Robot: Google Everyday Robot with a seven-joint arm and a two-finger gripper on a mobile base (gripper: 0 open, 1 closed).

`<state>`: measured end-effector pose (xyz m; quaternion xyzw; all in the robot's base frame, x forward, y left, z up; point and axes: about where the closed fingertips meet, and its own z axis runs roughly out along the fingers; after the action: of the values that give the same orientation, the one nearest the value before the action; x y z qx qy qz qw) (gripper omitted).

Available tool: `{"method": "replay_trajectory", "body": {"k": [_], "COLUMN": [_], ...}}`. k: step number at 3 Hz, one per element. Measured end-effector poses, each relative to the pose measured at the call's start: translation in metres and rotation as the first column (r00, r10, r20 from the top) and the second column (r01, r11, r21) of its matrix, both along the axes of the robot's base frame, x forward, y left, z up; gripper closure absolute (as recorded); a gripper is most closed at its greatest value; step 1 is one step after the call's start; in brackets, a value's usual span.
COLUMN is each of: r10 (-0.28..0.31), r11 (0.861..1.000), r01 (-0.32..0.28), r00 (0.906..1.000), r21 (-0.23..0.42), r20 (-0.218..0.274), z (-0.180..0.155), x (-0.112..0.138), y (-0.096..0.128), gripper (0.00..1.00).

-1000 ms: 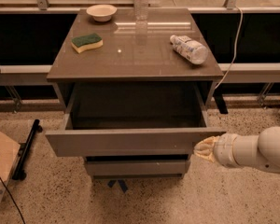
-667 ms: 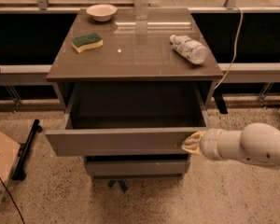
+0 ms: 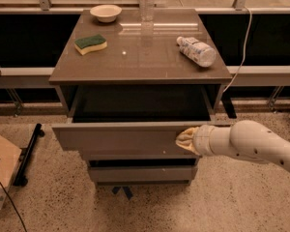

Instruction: Close top drawer

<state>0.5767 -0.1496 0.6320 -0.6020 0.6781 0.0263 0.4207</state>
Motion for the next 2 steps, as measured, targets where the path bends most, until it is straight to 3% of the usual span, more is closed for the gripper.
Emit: {"method": "replay_trajectory", "body": {"k": [1,2], "r10": [0.000,0.013], "r11": [1.000,1.000], "r01": [0.000,-0.014], "r00": [1.0000,0.9993], "r21": [0.000,0.010], "r20": [0.000,0.035], "z": [0.000,0.000], "x": [0.000,0.029], "y": [0.000,0.016], "gripper": [1.00,0.74]}}
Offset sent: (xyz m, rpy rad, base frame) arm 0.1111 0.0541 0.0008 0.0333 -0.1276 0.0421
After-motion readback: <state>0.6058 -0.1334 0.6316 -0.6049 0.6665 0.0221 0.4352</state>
